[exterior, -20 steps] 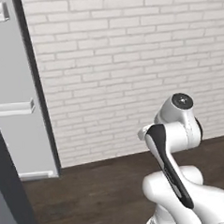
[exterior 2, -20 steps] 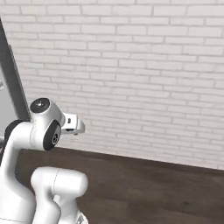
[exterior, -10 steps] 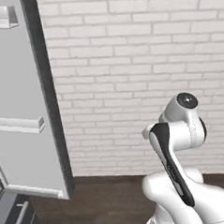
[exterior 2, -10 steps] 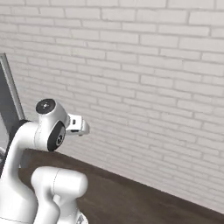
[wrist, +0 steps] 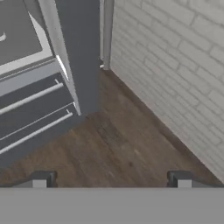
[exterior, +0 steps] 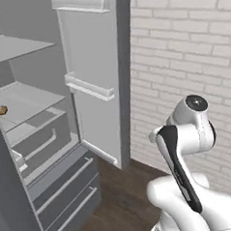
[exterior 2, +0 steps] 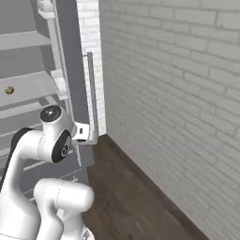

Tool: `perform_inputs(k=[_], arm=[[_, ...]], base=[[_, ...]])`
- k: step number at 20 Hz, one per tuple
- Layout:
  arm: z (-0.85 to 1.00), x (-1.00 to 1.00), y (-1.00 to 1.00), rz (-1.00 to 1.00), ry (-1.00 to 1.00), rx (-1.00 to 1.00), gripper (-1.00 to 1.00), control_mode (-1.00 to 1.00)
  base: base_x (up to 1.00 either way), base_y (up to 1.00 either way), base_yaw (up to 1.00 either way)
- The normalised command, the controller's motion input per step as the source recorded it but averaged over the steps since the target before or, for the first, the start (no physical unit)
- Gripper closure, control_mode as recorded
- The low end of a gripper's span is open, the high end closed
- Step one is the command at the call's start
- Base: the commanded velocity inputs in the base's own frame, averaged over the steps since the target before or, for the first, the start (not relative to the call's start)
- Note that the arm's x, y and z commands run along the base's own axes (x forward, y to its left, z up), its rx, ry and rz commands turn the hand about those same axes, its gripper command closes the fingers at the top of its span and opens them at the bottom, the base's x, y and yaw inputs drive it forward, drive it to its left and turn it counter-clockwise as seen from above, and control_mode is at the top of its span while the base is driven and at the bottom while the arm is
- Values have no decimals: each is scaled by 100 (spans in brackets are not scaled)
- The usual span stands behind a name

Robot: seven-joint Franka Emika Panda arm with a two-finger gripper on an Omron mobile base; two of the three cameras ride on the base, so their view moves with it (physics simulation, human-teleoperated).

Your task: Place one mushroom and one chicken drumstick in each tupperware on the nearby counter, to pack two identical lunches.

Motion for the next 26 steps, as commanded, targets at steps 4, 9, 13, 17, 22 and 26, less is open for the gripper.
perform_inputs(k=[4, 9, 13, 17, 22, 26], arm=[[0, 0, 0, 0, 0, 0, -100, 100], [0, 0, 0, 0, 0, 0, -100, 100], [0, 0, 0, 0, 0, 0, -100, 100], [0, 0, 0, 0, 0, 0, -100, 100], [0, 0, 0, 0, 0, 0, -100, 100], [0, 0, 0, 0, 0, 0, -100, 100]], base=[[-92, -36, 46], [-61, -16, 68], [-3, 0, 84], [0, 0, 71], [0, 0, 42], [9, -46, 0]])
